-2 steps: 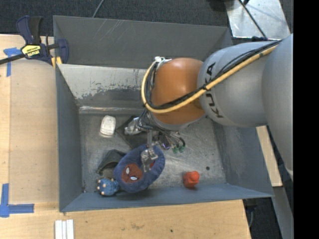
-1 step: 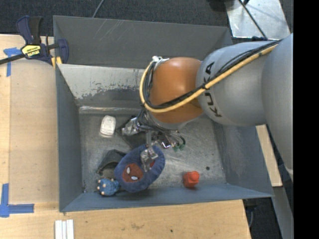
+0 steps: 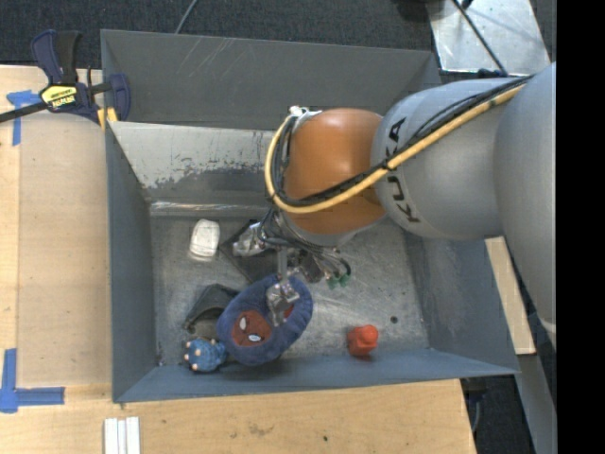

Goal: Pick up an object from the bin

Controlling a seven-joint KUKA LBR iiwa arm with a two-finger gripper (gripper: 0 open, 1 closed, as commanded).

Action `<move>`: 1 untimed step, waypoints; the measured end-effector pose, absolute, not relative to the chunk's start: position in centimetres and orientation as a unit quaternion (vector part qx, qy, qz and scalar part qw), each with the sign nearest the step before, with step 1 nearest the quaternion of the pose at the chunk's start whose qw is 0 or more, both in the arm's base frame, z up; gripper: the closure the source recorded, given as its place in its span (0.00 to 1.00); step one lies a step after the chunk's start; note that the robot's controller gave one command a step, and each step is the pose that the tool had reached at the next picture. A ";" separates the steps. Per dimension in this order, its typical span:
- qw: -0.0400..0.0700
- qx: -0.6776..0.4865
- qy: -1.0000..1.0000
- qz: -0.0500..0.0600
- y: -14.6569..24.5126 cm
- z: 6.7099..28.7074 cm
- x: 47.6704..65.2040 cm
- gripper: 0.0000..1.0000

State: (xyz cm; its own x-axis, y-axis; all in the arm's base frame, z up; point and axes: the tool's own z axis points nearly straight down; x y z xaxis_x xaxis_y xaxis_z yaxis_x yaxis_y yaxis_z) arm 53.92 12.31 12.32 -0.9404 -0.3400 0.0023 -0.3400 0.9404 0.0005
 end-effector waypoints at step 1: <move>0.009 0.172 -0.985 0.001 12.2 12.3 53.7 1.00</move>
Offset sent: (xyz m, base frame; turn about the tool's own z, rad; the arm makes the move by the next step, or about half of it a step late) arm 0.0000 0.0000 0.0000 0.0000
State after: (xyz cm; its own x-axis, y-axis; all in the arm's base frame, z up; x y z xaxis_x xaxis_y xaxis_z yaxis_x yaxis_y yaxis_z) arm 53.68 12.18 12.30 -0.9404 -0.3397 0.0177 -0.3398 0.9405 0.0007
